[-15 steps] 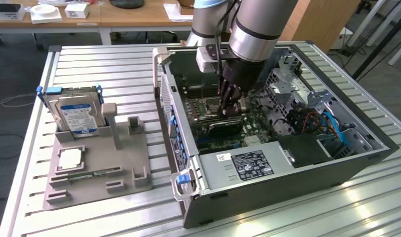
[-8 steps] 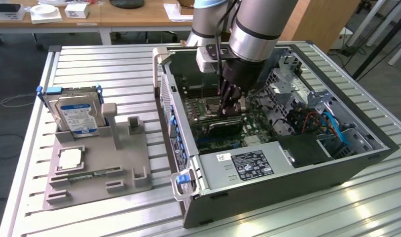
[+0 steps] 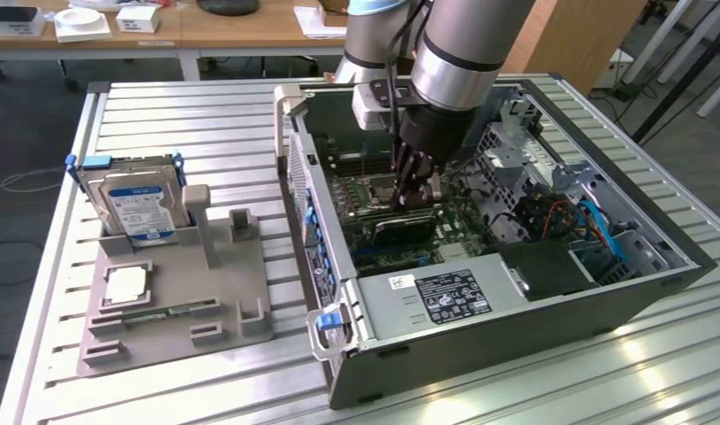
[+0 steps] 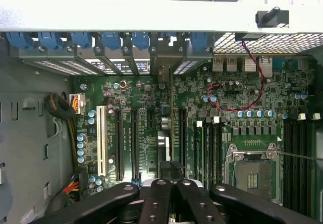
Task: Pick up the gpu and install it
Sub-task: 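Press down on the gpu until it lock into place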
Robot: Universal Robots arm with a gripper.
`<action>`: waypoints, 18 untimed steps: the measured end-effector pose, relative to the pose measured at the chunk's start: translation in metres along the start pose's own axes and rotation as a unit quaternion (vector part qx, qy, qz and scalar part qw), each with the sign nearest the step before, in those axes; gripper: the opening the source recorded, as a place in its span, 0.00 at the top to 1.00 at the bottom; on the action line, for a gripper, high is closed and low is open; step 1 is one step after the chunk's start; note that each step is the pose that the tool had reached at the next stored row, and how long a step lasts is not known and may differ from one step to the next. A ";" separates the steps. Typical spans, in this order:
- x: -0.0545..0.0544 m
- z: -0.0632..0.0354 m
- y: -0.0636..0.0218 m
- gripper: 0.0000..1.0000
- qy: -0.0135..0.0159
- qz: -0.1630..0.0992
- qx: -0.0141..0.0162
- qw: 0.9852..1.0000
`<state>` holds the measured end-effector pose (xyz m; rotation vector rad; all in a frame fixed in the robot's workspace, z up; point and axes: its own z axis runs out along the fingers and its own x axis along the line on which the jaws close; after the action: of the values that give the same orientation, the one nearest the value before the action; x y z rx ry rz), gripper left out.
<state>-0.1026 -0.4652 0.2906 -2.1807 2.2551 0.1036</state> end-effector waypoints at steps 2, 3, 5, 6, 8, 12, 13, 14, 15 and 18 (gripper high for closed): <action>0.000 0.0000 0.0002 0.90 0.000 0.000 0.000 1.000; 0.000 0.0000 0.0007 0.90 0.000 0.000 0.000 1.000; 0.001 0.0001 0.0026 0.90 0.000 0.000 0.000 1.000; 0.001 0.0001 0.0035 0.90 0.000 0.000 0.000 1.000; 0.001 0.0007 0.0060 0.90 0.000 0.000 0.000 1.000; 0.002 0.0042 0.0077 0.90 0.000 0.000 0.000 1.000; 0.002 0.0054 0.0076 0.90 0.000 0.000 0.000 1.000; 0.002 0.0068 0.0078 0.90 0.000 0.000 0.000 1.000; 0.002 0.0077 0.0095 0.90 0.000 -0.001 0.001 1.000; 0.002 0.0092 0.0126 0.90 0.000 -0.001 0.002 1.000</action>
<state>-0.1157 -0.4661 0.2819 -2.1804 2.2517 0.0992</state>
